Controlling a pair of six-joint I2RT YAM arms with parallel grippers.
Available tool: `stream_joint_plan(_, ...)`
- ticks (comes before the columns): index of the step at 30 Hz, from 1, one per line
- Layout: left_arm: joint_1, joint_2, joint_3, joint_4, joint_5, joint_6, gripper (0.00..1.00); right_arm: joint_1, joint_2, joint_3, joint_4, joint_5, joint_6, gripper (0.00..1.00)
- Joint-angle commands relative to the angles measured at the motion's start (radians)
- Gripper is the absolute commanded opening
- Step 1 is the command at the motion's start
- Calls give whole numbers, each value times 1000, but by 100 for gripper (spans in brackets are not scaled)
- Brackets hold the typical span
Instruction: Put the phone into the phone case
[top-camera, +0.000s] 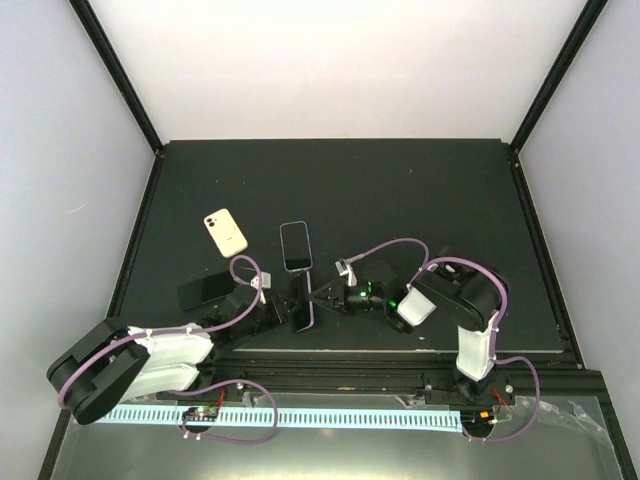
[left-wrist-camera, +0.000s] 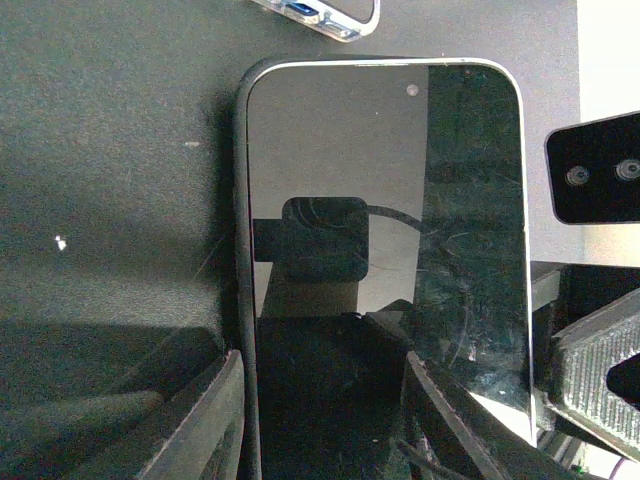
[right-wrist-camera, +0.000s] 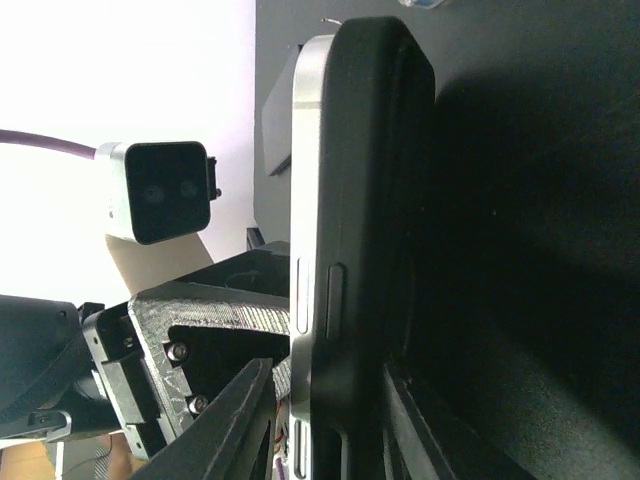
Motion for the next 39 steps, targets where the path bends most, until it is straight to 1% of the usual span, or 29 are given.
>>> stream_joint_plan(1, -14, 1, 0, 15, 65, 18, 45, 29, -14, 51, 0, -66, -40, 32)
stream_joint_plan(3, -14, -2, -1, 14, 64, 19, 45, 29, -12, 53, -14, -66, -46, 31)
stream_joint_plan(5, -14, -7, -1, 10, 66, 18, 45, 29, -14, 55, -20, -66, -49, 24)
stream_joint_plan(9, -14, -14, -1, 4, 66, 18, 45, 29, -20, 56, -55, -57, -66, 14)
stream_joint_plan(12, -14, -19, -1, -6, 64, 19, 44, 29, -41, 52, -111, -34, -97, 7)
stream_joint_plan(15, -14, -18, -1, -15, 61, 16, 44, 28, -67, 53, -193, -6, -141, 4)
stream_joint_plan(17, -14, -14, -2, -13, 62, 15, 44, 29, -80, 57, -228, 4, -162, 4)
stream_joint_plan(18, -14, -12, -3, -13, 62, 14, 44, 29, -83, 61, -239, 2, -168, 8)
stream_joint_plan(20, -14, -12, -1, -14, 62, 12, 44, 28, -88, 65, -253, -3, -177, 23)
stream_joint_plan(21, -14, -13, -1, -15, 64, 12, 44, 28, -92, 67, -258, -3, -179, 27)
stream_joint_plan(23, -14, -15, 1, -22, 63, 11, 44, 28, -101, 74, -284, 3, -194, 28)
stream_joint_plan(24, -14, -17, 4, -27, 61, 11, 44, 28, -107, 77, -306, 8, -206, 25)
stream_joint_plan(27, -14, -21, 4, -31, 63, 10, 44, 28, -124, 83, -358, 28, -244, 12)
stream_joint_plan(30, -13, -40, 7, -52, 68, 10, 44, 28, -155, 78, -394, 48, -278, 2)
stream_joint_plan(34, -12, -147, 26, -144, 93, 12, 53, 28, -265, 53, -424, 58, -334, 1)
stream_joint_plan(36, -11, -258, 27, -192, 100, 12, 58, 29, -361, 28, -413, 51, -354, 1)
stream_joint_plan(39, -7, -422, 25, -258, 110, 6, 62, 29, -490, -2, -430, 54, -376, 1)
